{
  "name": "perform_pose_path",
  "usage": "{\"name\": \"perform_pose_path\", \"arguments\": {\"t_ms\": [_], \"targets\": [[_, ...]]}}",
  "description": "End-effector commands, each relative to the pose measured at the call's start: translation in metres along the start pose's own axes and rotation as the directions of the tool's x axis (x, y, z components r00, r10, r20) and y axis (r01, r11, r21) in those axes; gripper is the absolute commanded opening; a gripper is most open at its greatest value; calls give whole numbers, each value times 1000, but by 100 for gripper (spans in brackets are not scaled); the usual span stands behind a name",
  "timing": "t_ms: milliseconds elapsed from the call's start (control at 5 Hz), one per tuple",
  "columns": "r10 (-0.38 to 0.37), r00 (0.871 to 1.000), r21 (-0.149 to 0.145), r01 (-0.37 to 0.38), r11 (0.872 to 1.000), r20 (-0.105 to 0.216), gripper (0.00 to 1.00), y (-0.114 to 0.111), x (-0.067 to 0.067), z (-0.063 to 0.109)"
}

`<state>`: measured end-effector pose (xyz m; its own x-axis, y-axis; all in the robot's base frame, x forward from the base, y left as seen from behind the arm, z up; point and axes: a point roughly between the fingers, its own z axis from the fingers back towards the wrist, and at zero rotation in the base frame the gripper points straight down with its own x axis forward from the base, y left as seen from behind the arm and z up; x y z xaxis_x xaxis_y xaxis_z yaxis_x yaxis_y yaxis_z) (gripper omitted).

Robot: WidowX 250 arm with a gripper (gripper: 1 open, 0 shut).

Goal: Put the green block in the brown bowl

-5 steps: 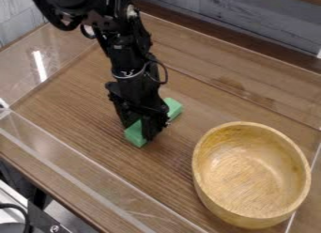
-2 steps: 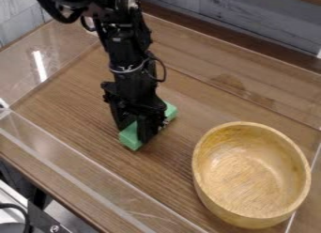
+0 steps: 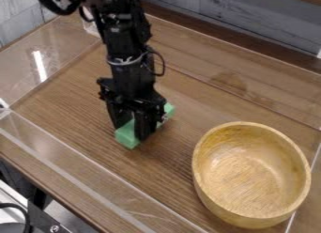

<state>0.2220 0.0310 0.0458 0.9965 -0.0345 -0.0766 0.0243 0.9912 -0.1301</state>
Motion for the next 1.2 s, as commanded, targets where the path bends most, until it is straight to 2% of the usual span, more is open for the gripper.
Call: {"name": "perform_pose_path", "arguments": {"t_ms": [0, 200, 400, 600, 1000], "targets": [[-3, 999, 13, 2, 1000, 47, 0, -5, 6, 24], [-4, 999, 5, 4, 1000, 44, 0, -16, 4, 42], [17, 998, 6, -17, 1000, 59, 0, -34, 0, 78], [9, 998, 6, -10, 1000, 65, 0, -64, -4, 99], [-105, 993, 9, 104, 995, 58, 0, -163, -22, 72]]}}
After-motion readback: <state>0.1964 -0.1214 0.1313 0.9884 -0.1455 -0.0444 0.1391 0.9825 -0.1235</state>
